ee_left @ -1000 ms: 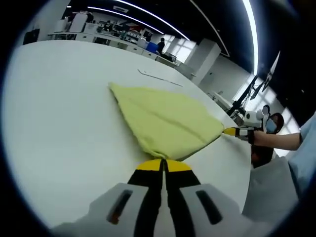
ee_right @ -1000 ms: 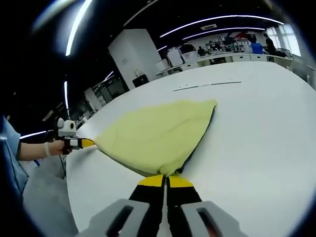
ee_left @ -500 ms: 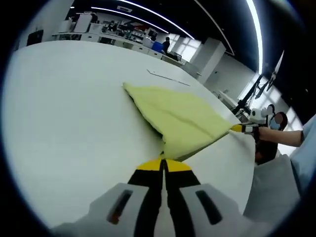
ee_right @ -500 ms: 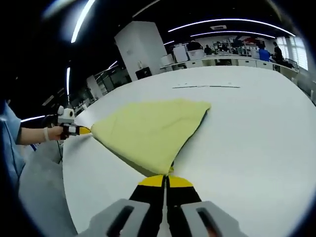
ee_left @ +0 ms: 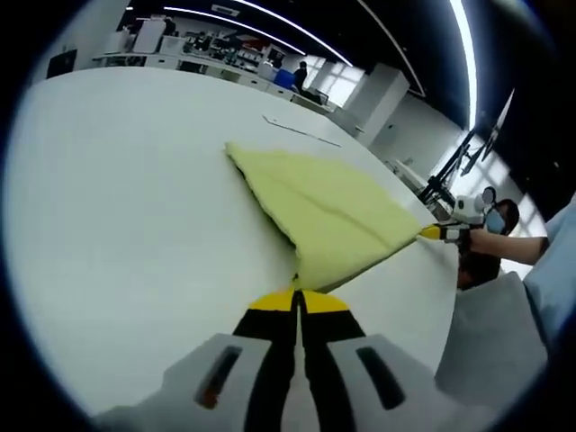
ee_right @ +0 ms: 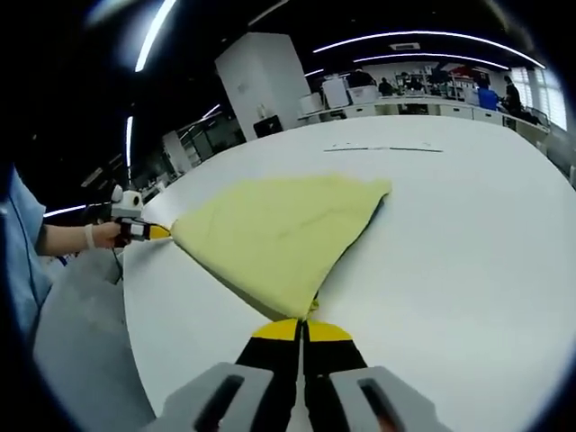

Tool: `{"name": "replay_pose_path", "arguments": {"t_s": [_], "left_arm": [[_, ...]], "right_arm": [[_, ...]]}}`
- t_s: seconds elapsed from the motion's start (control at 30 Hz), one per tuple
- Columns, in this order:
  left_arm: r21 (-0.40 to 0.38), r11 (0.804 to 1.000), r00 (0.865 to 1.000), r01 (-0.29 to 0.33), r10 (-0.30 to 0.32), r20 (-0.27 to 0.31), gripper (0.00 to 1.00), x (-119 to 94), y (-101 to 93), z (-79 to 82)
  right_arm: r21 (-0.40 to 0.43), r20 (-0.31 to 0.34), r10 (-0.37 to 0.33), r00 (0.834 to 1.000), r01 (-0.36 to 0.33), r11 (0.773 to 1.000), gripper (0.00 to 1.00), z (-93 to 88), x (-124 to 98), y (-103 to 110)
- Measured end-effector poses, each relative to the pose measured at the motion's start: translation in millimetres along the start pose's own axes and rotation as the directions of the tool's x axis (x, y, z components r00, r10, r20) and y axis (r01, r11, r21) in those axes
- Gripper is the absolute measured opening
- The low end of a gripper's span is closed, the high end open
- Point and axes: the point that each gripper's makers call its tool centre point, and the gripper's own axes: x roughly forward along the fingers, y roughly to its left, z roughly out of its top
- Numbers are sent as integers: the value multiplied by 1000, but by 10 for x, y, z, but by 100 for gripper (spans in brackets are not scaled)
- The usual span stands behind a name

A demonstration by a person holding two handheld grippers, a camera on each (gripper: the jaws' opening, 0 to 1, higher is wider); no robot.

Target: Fold the garment on the visible template until the final outline fits inside the template.

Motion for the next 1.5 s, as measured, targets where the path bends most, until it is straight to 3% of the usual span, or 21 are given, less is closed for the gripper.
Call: {"name": "replay_pose_path", "arguments": {"t_s": [0.3, 0.87, 1.0, 1.23, 1.37, 1.5], "left_arm": [[-12, 1000, 1000, 13, -14, -15, 0, -118, -117, -204], [-5, 1000, 1000, -2, 2, -9, 0, -117, -103, -204], [32, 999, 999, -29, 28, 39, 26, -169, -118, -76], [123, 992, 996, -37, 27, 83, 41, -226, -233, 112], [216, 973, 993, -82, 61, 101, 67, -248, -297, 187], [248, 963, 987, -109, 77, 138, 94, -288, -398, 232]], "right_arm": [[35, -5, 10, 1000, -10, 999, 0, -238, -148, 129], [23, -16, 9, 1000, -9, 1000, 0, -238, -123, 129], [5, 1, 17, 1000, -17, 1000, 6, -177, -184, 154], [-22, 57, -5, 998, 6, 1000, 29, 37, -337, 156], [-44, 96, -51, 994, 56, 997, 54, 153, -406, 158], [-18, 144, -85, 986, 89, 996, 83, 238, -450, 185]]}}
